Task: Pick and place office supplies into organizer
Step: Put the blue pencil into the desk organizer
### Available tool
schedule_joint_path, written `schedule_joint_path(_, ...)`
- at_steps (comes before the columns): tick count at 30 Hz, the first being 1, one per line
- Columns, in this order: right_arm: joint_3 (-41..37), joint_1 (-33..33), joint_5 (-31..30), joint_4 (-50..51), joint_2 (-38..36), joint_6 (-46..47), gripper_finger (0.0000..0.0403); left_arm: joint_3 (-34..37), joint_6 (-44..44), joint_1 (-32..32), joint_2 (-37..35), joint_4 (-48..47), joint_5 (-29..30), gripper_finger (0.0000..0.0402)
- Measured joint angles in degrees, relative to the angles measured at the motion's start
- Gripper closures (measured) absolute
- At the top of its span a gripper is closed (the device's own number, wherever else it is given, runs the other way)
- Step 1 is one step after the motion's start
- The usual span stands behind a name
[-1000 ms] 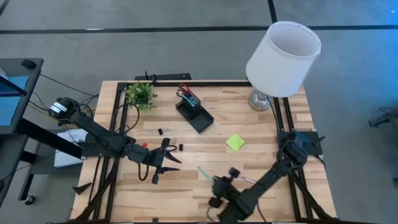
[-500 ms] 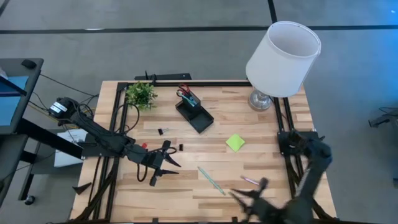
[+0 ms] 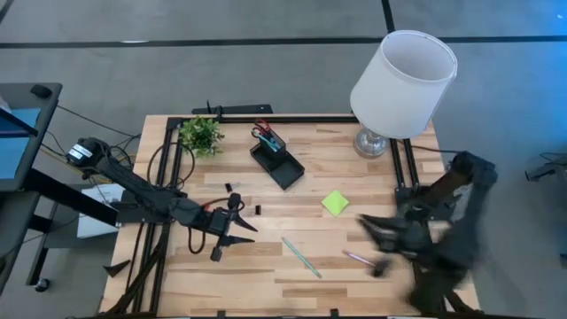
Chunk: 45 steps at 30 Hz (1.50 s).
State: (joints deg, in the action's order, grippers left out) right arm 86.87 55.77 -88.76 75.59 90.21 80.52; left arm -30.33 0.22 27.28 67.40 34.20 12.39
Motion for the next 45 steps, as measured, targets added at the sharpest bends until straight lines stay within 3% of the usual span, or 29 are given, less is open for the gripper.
schedule_joint_path(3, -14.56, -7.41, 3.47, -16.31, 1.81, 2.6, 0.0361, 0.0, 0.01, 0.0, 0.0, -0.24, 0.1, 0.0276)
schedule_joint_path(7, -21.16, -11.04, 2.84, -20.79, -1.97, 6.78, 0.037, 0.0, 0.0, 0.0, 0.0, -0.36, 0.34, 0.0276)
schedule_joint_path(14, -20.72, -9.29, 1.46, -22.26, -9.83, -2.74, 0.0399, 0.0, 1.13, -0.02, 0.0, -0.28, 0.43, 0.0276)
schedule_joint_path(28, -20.5, -13.72, 3.99, -22.3, -8.56, -12.65, 0.0398, 0.0, 2.79, -0.02, 0.02, -0.18, 1.55, 0.0276)
schedule_joint_path(36, -20.63, -15.8, 14.95, -23.68, -8.48, -11.49, 0.0398, 0.0, 4.04, -0.02, 0.02, -0.18, 1.55, 0.0276)
schedule_joint_path(39, -20.94, -16.92, 15.4, -26.24, -8.35, -10.92, 0.0398, 0.0, 5.29, -0.02, 0.02, -0.14, 1.56, 0.0276)
schedule_joint_path(45, -20.81, -22.31, 15.7, -32.46, -9.35, -21.51, 0.0398, 0.0, 4.52, 0.11, 0.02, -0.13, 1.35, 0.0276)
